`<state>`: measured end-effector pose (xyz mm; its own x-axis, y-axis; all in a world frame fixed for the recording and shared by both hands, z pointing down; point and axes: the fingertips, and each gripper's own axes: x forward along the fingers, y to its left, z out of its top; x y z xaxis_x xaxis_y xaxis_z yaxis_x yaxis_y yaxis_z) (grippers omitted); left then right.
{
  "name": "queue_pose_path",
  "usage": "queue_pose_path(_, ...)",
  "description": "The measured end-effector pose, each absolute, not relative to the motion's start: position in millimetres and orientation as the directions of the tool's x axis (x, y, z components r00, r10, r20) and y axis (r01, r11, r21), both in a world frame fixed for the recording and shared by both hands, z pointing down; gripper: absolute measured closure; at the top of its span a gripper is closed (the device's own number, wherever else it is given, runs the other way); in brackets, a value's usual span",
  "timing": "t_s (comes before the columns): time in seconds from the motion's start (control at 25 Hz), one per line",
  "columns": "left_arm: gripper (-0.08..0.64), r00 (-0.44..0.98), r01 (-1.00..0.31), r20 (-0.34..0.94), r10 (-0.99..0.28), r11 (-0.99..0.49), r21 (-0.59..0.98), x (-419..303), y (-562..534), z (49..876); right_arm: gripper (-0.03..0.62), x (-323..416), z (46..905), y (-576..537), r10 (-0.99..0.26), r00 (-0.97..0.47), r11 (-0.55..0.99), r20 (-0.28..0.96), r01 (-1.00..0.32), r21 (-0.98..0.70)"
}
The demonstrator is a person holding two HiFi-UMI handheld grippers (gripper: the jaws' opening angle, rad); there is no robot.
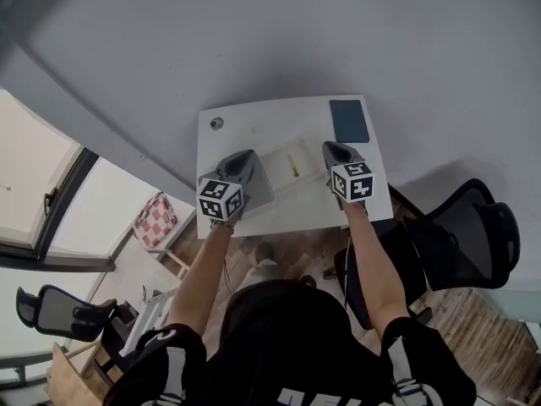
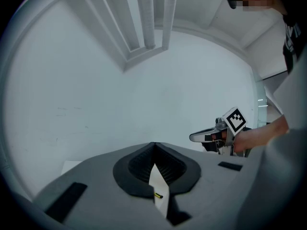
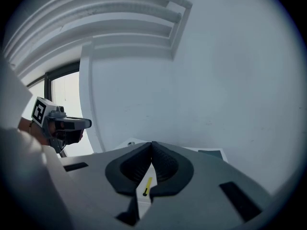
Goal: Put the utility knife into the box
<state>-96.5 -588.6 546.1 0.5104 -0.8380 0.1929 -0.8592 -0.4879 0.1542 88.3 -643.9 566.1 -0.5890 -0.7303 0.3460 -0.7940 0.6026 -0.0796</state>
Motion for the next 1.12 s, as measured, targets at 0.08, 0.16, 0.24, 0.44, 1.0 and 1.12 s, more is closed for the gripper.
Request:
queue_pose_path(0.08,0.535,0.503,-0.864,0.187,-0.844,-0.484,0.142,-89,-581,540,0.577,95,552,-636,-0.739,-0.598,0.609,0.310,-0.790,-0.073)
queue_pose_path(0.16,0.535,0.496,-0.868,0.178,-0.850,-0.479,0.131,-80,-572,534,0.578,103,540,-625,-0.742,-0.608,0.616,0.284,-0.785,-0.069)
queue_pose_path(0.24,0.535,0.493,-0.870,0.171,-0.853,-0.479,0.117,-70,-561,530,0.577,112,532,-615,-0.744,-0.617,0.624,0.257,-0.779,-0.066)
queue_pose_path(0.44,0.535,0.481,-0.877,0.165,-0.861,-0.474,0.082,-49,-537,522,0.578,127,525,-590,-0.730,-0.645,0.649,0.225,-0.758,-0.070)
queue_pose_path(1.0,0.535,0.457,-0.889,0.165,-0.874,-0.453,0.064,-25,-492,519,0.578,146,525,-548,-0.714,-0.669,0.669,0.208,-0.739,-0.081)
queue_pose_path(1.12,0.535,0.457,-0.889,0.166,-0.874,-0.454,0.057,-23,-488,518,0.578,147,524,-544,-0.714,-0.670,0.669,0.203,-0.738,-0.085)
